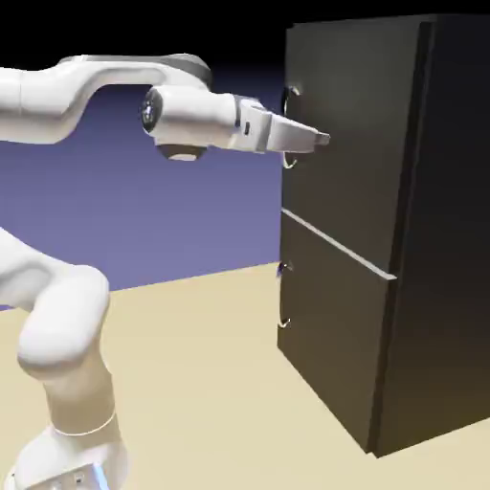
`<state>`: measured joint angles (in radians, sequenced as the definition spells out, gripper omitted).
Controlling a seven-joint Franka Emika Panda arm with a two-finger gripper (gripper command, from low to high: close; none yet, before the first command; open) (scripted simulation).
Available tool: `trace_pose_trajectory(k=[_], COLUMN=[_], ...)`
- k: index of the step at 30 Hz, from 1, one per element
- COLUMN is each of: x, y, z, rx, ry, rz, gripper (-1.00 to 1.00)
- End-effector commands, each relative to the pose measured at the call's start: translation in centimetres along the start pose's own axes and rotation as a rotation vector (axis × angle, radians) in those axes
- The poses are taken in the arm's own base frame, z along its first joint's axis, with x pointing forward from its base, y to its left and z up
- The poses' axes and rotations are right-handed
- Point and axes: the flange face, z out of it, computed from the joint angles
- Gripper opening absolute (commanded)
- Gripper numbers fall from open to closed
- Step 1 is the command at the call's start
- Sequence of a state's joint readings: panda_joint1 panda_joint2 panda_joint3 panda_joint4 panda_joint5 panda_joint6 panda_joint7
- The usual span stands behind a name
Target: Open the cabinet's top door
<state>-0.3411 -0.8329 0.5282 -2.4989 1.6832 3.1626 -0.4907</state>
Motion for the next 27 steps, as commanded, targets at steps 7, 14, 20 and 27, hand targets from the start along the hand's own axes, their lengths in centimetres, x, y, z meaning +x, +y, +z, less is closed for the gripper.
trace_pose_trajectory(k=[7,14,20,27], x=[-2.1,-5.3,-8.9,-12.5], y=[-1.9,-3.8,-5.3,-6.7], z=[-1.2,-2.0,-2.2,-2.2], rx=[0.041,0.073,0.094,0.108], ry=[0.055,0.091,0.106,0.105], rz=[0.001,-0.003,-0.009,-0.017], gripper=[0.0,0.0,0.0,0.0])
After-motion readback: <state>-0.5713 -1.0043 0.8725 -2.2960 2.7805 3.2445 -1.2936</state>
